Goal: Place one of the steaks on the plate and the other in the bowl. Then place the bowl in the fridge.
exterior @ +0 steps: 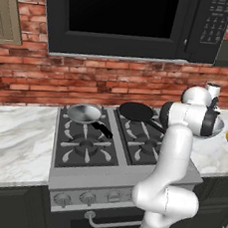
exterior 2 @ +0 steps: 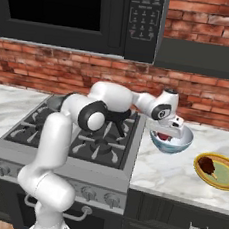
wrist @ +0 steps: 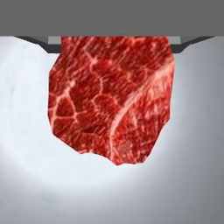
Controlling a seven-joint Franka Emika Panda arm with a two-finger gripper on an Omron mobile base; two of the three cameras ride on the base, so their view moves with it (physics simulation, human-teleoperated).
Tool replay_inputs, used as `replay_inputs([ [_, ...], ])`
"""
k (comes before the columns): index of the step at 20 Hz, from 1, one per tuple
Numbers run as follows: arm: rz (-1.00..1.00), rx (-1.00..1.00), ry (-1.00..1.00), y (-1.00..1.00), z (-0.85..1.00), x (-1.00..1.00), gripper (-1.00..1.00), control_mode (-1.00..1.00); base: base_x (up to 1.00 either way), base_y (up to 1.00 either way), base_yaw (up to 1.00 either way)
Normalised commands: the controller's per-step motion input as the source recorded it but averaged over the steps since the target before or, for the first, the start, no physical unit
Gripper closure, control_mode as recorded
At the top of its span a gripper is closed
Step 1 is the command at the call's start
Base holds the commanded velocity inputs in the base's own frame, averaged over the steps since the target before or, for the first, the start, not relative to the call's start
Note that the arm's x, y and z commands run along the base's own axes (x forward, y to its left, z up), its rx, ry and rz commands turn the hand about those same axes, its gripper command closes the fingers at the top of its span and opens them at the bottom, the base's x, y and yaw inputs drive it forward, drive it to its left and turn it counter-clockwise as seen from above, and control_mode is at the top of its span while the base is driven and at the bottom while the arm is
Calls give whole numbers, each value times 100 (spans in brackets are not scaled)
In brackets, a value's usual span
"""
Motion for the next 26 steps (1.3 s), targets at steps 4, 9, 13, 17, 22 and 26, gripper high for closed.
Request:
replay_inputs([
  [4,0,0,1,-1,0,0,-100,-100,0,0,0],
  [9,0,0,0,0,0,0,-100,-100,0,0,0],
  [13,0,1,-4,0,23,-33,-100,-100,0,0,0],
  [17,0,0,-3,36,13,-62,-100,-100,0,0,0],
  [22,0,-2,-16,91,48,-49,-100,-100,0,0,0],
  [26,0,-2,-17,44,68,-36,-100,-100,0,0,0],
])
